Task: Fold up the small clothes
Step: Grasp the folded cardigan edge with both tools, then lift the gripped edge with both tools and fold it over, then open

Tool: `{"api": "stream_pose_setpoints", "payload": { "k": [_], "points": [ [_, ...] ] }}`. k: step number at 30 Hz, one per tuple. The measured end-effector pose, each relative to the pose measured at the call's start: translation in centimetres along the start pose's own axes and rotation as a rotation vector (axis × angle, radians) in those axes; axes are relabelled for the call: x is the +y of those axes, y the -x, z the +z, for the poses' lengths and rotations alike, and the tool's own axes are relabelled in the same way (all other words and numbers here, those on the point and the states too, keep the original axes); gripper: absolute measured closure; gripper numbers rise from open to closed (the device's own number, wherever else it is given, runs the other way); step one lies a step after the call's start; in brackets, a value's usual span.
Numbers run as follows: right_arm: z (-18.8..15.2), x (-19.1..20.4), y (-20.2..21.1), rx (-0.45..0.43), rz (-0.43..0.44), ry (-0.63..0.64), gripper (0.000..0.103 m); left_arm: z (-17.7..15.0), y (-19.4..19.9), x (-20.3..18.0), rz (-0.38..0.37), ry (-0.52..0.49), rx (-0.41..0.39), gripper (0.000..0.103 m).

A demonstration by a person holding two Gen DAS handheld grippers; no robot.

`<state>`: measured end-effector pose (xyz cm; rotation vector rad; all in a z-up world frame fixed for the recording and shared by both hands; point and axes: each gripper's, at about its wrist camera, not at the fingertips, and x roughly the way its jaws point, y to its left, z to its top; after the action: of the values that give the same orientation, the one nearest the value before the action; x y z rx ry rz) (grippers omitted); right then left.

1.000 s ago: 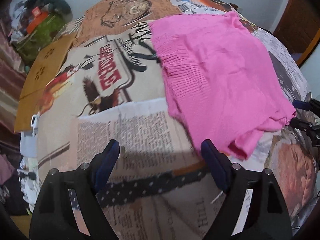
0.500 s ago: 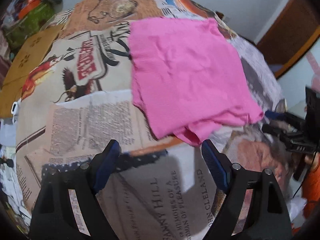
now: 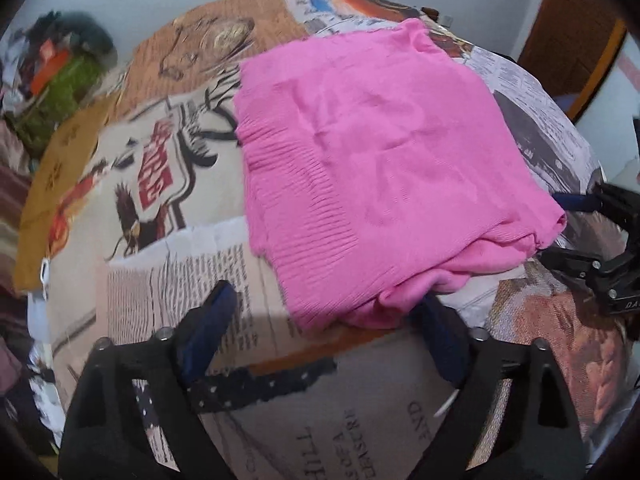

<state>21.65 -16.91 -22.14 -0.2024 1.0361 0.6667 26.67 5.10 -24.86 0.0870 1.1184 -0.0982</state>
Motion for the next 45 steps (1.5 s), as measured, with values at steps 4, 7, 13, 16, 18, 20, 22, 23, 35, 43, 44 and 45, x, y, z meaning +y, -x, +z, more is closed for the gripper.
{"api": "stream_pose_setpoints", "payload": {
  "k": [4, 7, 13, 16, 18, 20, 22, 23, 35, 43, 44, 45],
  "points": [
    [0.3, 0.4, -0.3, -0.007, 0.011, 0.055, 0.034, 0.3, 0.0, -1.0, 0.005, -0.048, -0.026, 0.055],
    [0.5, 0.4, -0.6, -0.001, 0.038, 0.065, 0.047, 0.3, -0.2, -2.2, 0.021, -0.127, -0.046, 0.072],
    [0.6, 0.9, -1.1, -0.004, -0.003, 0.098, 0.088, 0.7, -0.6, -3.1, 0.033, -0.176, -0.046, 0.086],
    [0.6, 1.2, -0.7, -0.016, -0.01, 0.107, 0.091, 0.8, 0.0, -2.7, 0.02, -0.143, -0.052, 0.089],
    [0.5, 1.2, -0.2, -0.027, 0.006, 0.097, 0.092, 0.6, 0.7, -2.4, 0.007, -0.122, -0.062, 0.089],
    [0.4, 1.1, 0.4, -0.04, 0.021, 0.082, 0.092, 0.2, 1.6, -2.2, -0.015, -0.107, -0.078, 0.089],
    [0.3, 1.2, 1.0, -0.05, 0.04, 0.06, 0.092, -0.3, 2.7, -2.0, -0.031, -0.094, -0.089, 0.089],
    [0.1, 1.2, 1.4, -0.057, 0.051, 0.052, 0.092, -0.6, 3.1, -1.8, -0.038, -0.088, -0.091, 0.089],
    [1.9, 2.1, 5.3, -0.162, 0.054, 0.053, 0.092, 1.2, 7.2, -0.5, -0.069, -0.025, -0.168, 0.089],
    [6.5, 0.5, 5.7, -0.226, 0.016, 0.055, 0.092, 7.1, 6.7, 1.6, -0.073, 0.007, -0.191, 0.09],
    [7.3, 0.2, 5.6, -0.231, 0.011, 0.054, 0.092, 7.9, 6.4, 2.1, -0.085, 0.02, -0.185, 0.09],
    [7.8, -0.1, 5.5, -0.236, 0.008, 0.053, 0.092, 8.6, 6.0, 2.5, -0.091, 0.031, -0.183, 0.09]
  ]
}}
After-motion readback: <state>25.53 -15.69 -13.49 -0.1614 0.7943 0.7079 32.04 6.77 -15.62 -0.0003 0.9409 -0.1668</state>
